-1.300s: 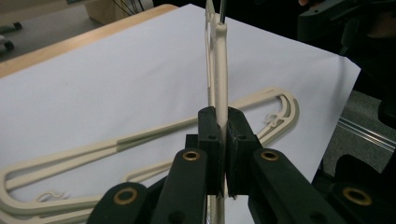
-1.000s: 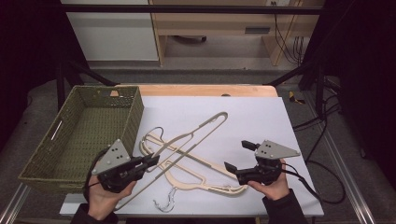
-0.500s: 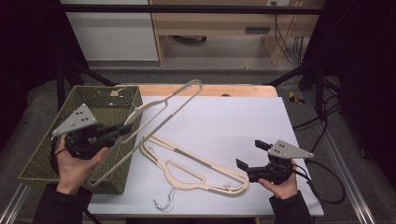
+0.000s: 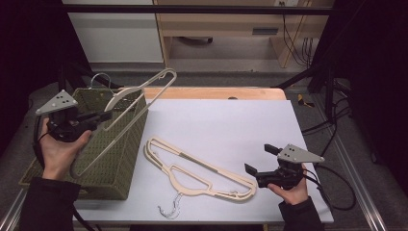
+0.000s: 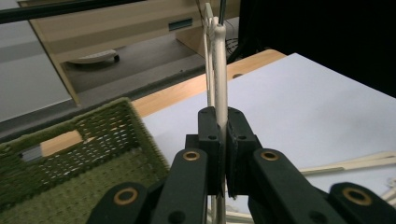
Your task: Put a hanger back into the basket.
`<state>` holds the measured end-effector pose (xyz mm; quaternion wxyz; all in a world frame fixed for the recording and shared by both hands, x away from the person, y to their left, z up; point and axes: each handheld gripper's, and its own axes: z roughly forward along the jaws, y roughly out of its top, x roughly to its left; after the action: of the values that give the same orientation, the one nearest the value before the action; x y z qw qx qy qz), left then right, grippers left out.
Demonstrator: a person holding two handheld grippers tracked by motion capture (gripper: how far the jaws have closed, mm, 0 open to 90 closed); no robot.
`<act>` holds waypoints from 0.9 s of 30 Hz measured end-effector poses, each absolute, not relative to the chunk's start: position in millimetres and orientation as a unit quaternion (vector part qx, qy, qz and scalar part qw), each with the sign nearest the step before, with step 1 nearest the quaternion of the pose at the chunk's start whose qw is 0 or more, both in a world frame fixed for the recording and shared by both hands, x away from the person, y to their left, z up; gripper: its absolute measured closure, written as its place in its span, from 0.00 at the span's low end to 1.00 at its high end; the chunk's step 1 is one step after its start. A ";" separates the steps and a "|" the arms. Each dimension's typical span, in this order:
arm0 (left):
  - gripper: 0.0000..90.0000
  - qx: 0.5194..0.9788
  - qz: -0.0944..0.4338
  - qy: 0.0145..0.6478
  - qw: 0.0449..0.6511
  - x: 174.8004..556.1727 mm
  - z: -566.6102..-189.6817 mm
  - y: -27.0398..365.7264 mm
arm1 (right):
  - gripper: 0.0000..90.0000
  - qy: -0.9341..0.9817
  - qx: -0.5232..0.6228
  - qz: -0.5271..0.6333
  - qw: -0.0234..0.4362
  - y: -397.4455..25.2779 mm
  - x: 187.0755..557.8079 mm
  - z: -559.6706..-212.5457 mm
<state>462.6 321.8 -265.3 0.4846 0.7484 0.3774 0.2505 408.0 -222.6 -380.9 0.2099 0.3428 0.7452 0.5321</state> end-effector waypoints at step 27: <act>0.96 0.720 0.262 0.458 0.451 477.6 -302.3 397.2 | 0.04 0.748 0.347 0.525 0.213 -223.4 409.0 -381.6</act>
<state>477.6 397.2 -302.3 0.4506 0.7202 0.4577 0.2624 409.0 -223.4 -381.6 0.2126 0.3467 0.7479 0.5247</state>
